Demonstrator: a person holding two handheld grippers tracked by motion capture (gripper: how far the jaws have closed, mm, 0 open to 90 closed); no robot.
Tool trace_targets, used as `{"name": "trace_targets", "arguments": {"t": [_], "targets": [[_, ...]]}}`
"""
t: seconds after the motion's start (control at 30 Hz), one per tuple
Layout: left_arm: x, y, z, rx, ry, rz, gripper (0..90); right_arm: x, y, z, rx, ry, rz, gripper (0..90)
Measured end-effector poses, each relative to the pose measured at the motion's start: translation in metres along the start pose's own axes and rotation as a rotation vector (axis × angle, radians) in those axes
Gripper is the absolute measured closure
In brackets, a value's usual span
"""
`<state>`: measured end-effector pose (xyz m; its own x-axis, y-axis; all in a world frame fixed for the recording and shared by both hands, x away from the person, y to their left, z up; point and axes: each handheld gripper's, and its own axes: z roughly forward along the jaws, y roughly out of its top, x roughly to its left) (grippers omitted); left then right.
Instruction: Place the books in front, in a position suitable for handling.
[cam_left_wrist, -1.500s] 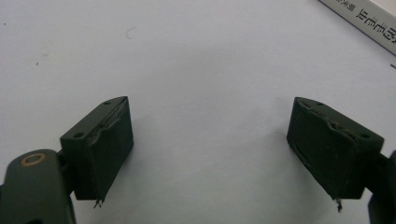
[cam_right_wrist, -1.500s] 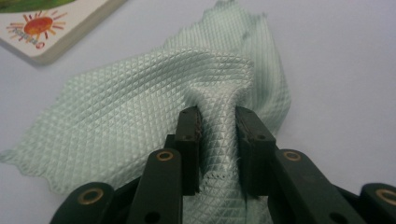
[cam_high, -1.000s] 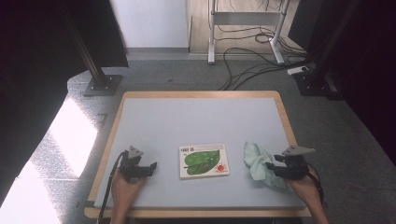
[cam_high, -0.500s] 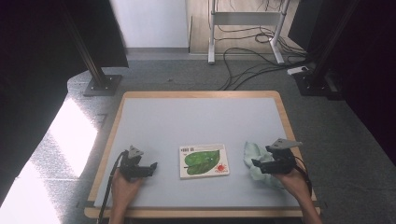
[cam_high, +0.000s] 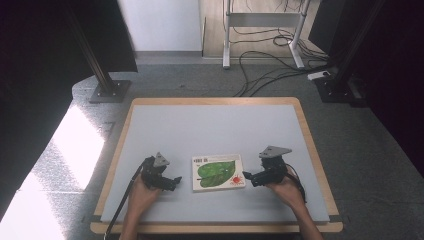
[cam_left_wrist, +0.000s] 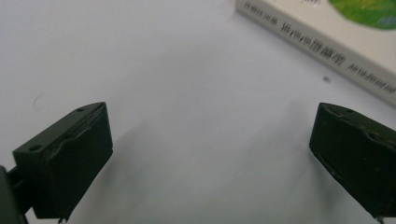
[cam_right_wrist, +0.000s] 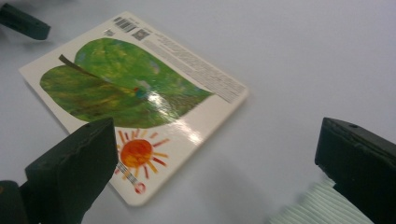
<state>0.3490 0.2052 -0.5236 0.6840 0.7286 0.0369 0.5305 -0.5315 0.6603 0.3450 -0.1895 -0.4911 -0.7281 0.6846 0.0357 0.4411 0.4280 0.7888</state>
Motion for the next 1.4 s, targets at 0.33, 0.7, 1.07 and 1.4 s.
{"name": "trace_targets", "arguments": {"t": [0.33, 0.7, 1.07, 1.4], "targets": [[-0.013, 0.008, 0.011, -0.012, -0.057, 0.056, 0.0, 0.016, -0.004, 0.038, 0.080, 0.030, -0.027, 0.0], [-0.025, 0.010, 0.012, -0.019, -0.064, 0.098, 0.0, 0.023, -0.018, 0.047, 0.100, 0.120, -0.035, 0.0], [-0.033, 0.010, 0.013, -0.007, -0.106, 0.103, 0.0, 0.015, -0.014, 0.053, 0.095, 0.140, -0.044, 0.0], [-0.046, 0.009, 0.012, 0.003, -0.152, 0.120, 0.0, 0.000, -0.004, 0.065, 0.069, 0.153, -0.001, 0.0]]}}
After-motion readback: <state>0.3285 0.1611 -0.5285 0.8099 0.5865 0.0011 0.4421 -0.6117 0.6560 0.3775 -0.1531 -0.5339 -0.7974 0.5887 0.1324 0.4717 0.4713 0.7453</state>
